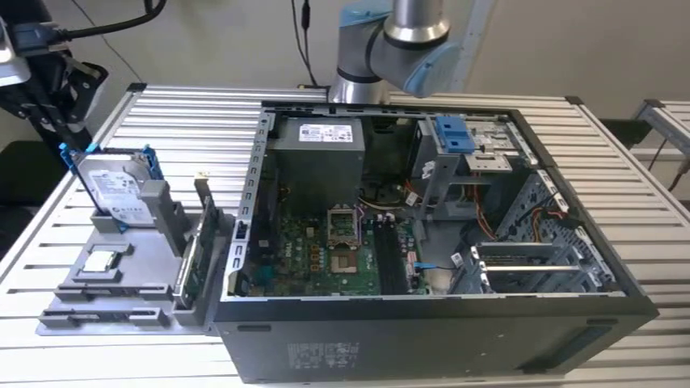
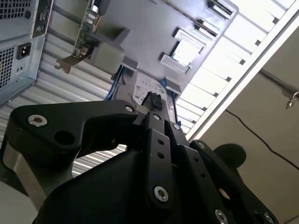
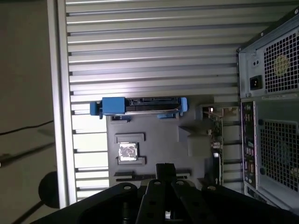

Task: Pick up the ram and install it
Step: 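Reach for the ram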

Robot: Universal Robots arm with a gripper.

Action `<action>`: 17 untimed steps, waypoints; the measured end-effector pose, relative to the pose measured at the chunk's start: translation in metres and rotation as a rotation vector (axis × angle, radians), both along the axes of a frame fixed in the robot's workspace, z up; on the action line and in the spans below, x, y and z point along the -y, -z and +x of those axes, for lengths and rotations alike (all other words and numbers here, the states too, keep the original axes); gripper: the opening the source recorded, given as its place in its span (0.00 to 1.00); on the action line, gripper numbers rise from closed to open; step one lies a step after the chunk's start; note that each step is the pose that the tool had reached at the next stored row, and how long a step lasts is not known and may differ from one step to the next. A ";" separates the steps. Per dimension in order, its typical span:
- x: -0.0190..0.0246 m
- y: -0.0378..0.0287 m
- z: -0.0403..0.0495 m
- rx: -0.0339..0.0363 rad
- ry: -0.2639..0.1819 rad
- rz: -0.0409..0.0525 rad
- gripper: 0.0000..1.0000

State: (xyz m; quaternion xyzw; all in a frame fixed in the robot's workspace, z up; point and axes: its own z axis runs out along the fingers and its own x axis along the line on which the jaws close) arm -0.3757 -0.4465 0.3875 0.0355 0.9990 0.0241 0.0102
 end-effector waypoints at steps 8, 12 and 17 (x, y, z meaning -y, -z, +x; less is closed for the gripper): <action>0.0004 0.0005 -0.0103 0.0000 0.000 0.0000 0.11; 0.0004 0.0005 -0.0106 0.0000 0.000 0.0000 0.11; 0.0019 0.0007 -0.0107 0.0000 0.000 0.0000 0.11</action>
